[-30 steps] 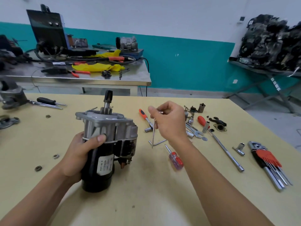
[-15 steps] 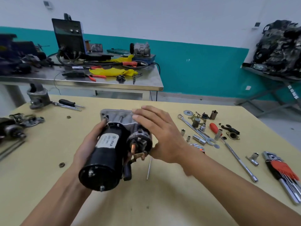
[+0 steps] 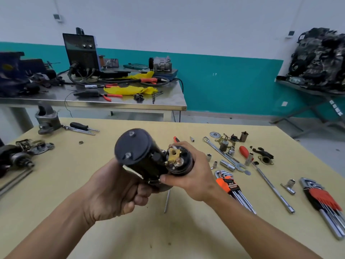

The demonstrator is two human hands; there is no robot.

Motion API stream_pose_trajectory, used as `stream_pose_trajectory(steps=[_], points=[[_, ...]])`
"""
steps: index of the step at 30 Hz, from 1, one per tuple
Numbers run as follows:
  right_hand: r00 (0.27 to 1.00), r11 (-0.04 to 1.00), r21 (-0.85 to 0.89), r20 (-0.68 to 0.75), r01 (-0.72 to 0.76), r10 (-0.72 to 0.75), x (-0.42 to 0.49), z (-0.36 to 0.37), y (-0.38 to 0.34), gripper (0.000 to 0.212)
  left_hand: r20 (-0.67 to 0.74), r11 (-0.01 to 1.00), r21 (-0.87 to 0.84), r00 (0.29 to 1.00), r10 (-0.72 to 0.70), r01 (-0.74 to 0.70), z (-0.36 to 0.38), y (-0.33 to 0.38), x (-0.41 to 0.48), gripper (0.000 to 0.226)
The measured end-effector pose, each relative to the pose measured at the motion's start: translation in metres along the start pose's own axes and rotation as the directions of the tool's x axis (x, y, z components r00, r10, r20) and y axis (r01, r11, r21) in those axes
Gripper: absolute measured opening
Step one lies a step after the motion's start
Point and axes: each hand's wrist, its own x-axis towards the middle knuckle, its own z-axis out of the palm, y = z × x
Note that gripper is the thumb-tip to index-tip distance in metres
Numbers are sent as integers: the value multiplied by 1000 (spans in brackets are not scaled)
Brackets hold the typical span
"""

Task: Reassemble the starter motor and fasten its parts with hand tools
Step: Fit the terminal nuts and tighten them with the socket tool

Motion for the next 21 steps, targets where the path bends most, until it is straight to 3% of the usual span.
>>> stream_pose_trajectory(steps=[4,7,9,10,11,12,13,14,15,16,17,19,21], points=[[955,936,277,-142,-216,262,-2,14,14,43,-59,985,169,997,50,-40,-4,15,1,89],[922,898,359,-192,-254,337,1,18,19,45,-166,954,290,978,131,-78,-2,19,7,89],[917,904,346,-214,-252,338,3,17,20,47,-296,819,562,896,331,-117,5,16,13,78],[917,904,350,-218,-247,335,3,16,20,47,-334,679,721,790,514,-137,7,12,17,67],[917,904,351,-219,-245,334,4,16,20,46,-316,513,841,612,725,-172,7,10,19,55],[917,906,345,-219,-246,333,4,16,19,46,-235,331,916,367,900,-225,9,9,20,44],[917,908,337,-220,-248,332,4,16,19,45,-93,131,947,138,986,-293,13,11,17,30],[917,910,330,-219,-252,333,5,17,19,43,85,-82,948,-5,996,-308,20,14,14,18],[918,911,322,-213,-256,333,6,18,18,42,264,-267,930,-45,963,-252,28,18,13,19],[924,913,317,-197,-255,327,8,20,16,41,420,-414,894,1,907,-175,34,23,13,28],[935,916,318,-174,-245,310,9,21,15,40,518,-513,855,97,850,-76,39,29,15,34],[948,916,336,-150,-218,281,11,24,11,39,551,-597,796,292,782,97,45,37,21,34],[944,917,336,-166,-217,284,11,26,8,38,545,-629,767,391,742,123,42,42,25,28]])
